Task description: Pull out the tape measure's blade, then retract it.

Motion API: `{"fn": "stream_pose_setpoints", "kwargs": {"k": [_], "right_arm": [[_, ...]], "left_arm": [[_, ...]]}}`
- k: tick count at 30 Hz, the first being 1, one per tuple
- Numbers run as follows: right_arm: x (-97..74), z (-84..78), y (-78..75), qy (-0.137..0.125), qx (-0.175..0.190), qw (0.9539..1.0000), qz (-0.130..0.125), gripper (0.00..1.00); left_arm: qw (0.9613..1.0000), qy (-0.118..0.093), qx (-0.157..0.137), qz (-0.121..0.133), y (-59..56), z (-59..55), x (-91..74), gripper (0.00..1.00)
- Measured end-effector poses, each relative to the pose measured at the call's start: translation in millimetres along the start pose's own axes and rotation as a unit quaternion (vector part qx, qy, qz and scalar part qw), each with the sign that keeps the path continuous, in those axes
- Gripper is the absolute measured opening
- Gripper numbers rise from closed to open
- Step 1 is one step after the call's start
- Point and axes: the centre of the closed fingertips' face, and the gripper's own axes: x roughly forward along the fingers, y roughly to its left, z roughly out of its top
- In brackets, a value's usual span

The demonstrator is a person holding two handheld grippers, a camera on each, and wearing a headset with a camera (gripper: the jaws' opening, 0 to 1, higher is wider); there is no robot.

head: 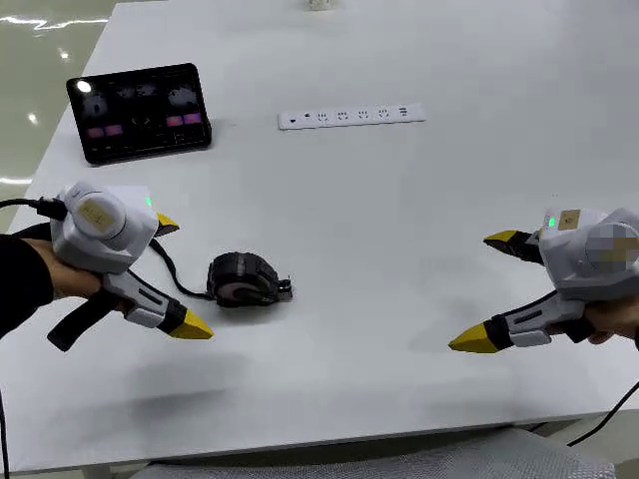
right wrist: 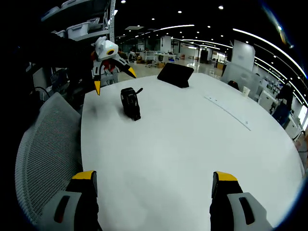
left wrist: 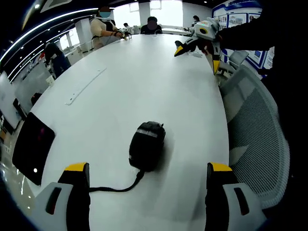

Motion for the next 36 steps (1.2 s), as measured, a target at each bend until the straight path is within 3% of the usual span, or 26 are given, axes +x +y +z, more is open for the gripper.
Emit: {"fn": "stream_pose_setpoints", "kwargs": {"k": [11,15,18,29,36], "right_arm": [[37.8,21.1,-1.9,-0.001,-0.046,0.998,0.043,0.99],[51.5,28.3,-5.0,0.006,-0.049,0.9972,0.056,0.99],[60.0,36.8,-6.7,-0.002,-0.07,0.9956,0.062,0.99],[88.4,68.4,-3.3,-0.007,-0.064,0.9942,0.087,0.99],[107.7,76.0,0.3,-0.002,-0.073,0.9925,0.098,0.99]], "left_arm": [[0.9987,0.024,0.041,-0.016,0.3,10.2,17.8,0.88],[0.9978,0.036,0.053,-0.018,5.1,10.5,25.8,0.83],[0.9965,0.052,0.064,-0.013,9.3,7.8,32.2,0.77],[0.9952,0.061,0.067,-0.034,-3.3,10.8,54.5,0.59],[0.9946,0.062,0.072,-0.04,-2.5,13.3,59.0,0.37]]}}
